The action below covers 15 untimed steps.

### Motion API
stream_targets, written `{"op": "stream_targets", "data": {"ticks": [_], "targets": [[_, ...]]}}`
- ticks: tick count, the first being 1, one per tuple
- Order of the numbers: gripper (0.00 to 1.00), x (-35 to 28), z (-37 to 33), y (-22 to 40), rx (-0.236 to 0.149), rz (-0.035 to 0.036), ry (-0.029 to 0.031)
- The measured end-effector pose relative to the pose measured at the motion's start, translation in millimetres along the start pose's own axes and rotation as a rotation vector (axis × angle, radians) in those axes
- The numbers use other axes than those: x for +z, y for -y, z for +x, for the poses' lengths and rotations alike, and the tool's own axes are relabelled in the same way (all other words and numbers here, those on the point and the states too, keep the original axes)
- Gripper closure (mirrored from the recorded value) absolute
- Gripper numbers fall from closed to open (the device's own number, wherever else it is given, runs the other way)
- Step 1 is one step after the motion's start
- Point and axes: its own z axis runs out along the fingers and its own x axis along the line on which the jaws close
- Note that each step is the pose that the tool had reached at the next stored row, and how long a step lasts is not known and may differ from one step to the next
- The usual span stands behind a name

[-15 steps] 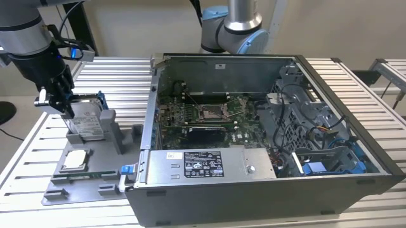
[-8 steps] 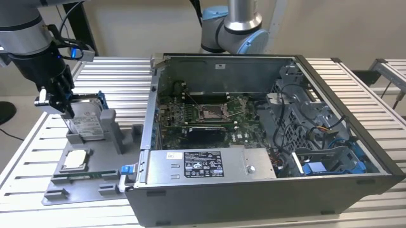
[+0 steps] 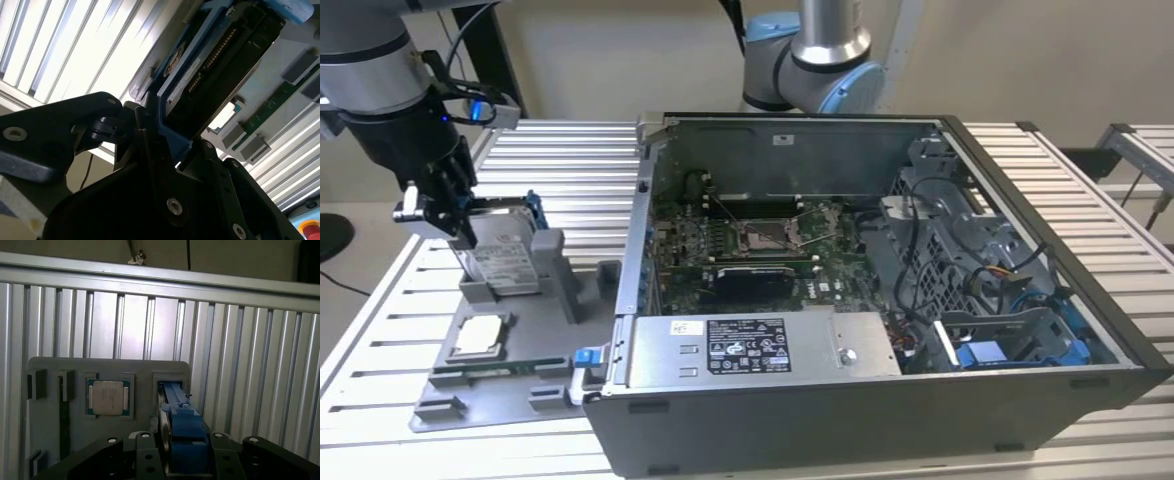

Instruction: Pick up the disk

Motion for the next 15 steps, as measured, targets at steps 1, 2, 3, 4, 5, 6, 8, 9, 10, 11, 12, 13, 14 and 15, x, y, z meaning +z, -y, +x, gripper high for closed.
{"op": "stream_targets", "data": {"ticks": [1, 2, 3, 4, 5, 6, 8, 9, 10, 11, 12, 13, 14, 15], "targets": [[1.00, 0.0, 0.0, 0.0, 0.000, -0.0001, -0.0001], [1.00, 0.0, 0.0, 0.0, 0.000, -0.0001, -0.0001], [1.00, 0.0, 0.0, 0.0, 0.000, -0.0001, -0.0001], [1.00, 0.0, -0.1, 0.0, 0.000, 0.0000, -0.0001], [1.00, 0.0, -0.1, 0.0, 0.000, -0.0001, -0.0002], [1.00, 0.0, -0.1, 0.0, 0.000, 0.0000, -0.0002], [1.00, -1.1, -0.2, 0.0, 0.000, -0.0002, 0.0004], [1.00, -2.5, -0.3, 0.0, 0.001, 0.0002, 0.0015], [1.00, -4.1, -0.3, 0.0, 0.001, 0.0003, 0.0021], [1.00, -6.0, -0.4, 0.0, 0.001, 0.0003, 0.0023], [1.00, -8.4, -0.4, 0.0, 0.001, 0.0002, 0.0024], [1.00, -10.5, -0.5, 0.0, 0.001, 0.0002, 0.0025], [1.00, -11.7, -0.6, 0.0, 0.001, 0.0000, 0.0025], [1.00, -11.7, -0.6, 0.1, 0.001, 0.0004, 0.0026]]}}
